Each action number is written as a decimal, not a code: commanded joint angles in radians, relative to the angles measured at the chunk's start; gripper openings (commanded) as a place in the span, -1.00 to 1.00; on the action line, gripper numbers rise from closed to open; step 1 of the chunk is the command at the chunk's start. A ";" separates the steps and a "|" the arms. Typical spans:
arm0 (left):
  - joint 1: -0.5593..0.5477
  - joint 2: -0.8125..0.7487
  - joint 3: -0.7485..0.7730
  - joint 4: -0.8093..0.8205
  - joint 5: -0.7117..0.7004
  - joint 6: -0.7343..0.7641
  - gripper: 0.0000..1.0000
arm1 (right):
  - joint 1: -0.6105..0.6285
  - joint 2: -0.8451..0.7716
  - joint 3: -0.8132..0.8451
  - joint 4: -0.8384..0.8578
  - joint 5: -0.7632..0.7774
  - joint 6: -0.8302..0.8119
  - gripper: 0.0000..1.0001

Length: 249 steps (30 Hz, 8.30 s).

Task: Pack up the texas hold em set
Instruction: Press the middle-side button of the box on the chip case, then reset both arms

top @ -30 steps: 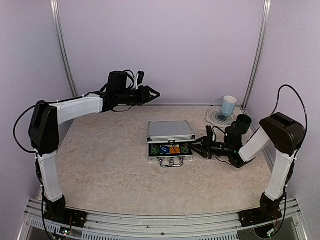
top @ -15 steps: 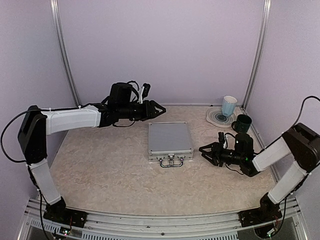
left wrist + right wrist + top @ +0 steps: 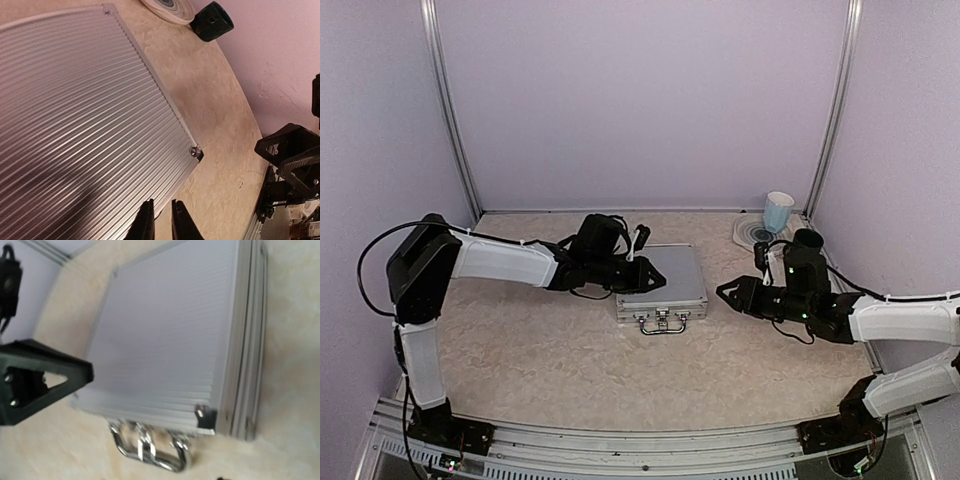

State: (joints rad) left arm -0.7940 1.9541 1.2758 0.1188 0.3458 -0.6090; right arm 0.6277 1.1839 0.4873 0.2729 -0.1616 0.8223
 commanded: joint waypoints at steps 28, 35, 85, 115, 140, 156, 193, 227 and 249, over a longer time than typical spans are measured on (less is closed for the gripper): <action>0.024 -0.242 -0.259 0.041 -0.090 -0.099 -1.00 | 0.234 0.525 0.383 -0.151 0.045 -0.074 0.08; 0.028 -0.295 -0.304 0.034 -0.130 -0.100 -1.00 | 0.250 0.591 0.426 -0.146 0.032 -0.076 0.09; 0.033 -0.316 -0.329 0.022 -0.181 -0.097 -1.00 | 0.265 0.517 0.457 -0.205 0.060 -0.151 0.31; 0.064 -0.431 -0.342 -0.084 -0.202 -0.130 -0.81 | 0.386 0.699 0.664 -0.543 0.447 -0.593 -1.00; 0.085 -0.536 -0.363 -0.114 -0.210 -0.122 -0.38 | 0.386 0.831 0.742 -0.565 0.513 -0.614 -1.00; 0.093 -0.476 -0.402 -0.055 -0.223 -0.153 0.98 | 0.304 0.374 0.596 -0.556 0.447 -0.443 0.20; 0.083 -0.270 -0.521 0.327 -0.265 -0.275 0.98 | -0.185 0.519 0.576 -0.376 -0.148 -0.213 0.98; 0.109 -0.271 -0.552 0.372 -0.247 -0.286 0.98 | -0.192 0.548 0.484 -0.244 -0.207 -0.144 0.98; 0.075 -0.152 -0.472 0.412 -0.188 -0.295 0.89 | -0.179 0.709 0.589 -0.163 -0.321 -0.203 0.98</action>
State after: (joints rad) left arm -0.7086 1.7817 0.8021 0.4992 0.1577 -0.8986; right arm 0.4431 1.8812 1.0504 0.0822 -0.4507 0.6514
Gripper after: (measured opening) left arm 0.944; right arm 0.992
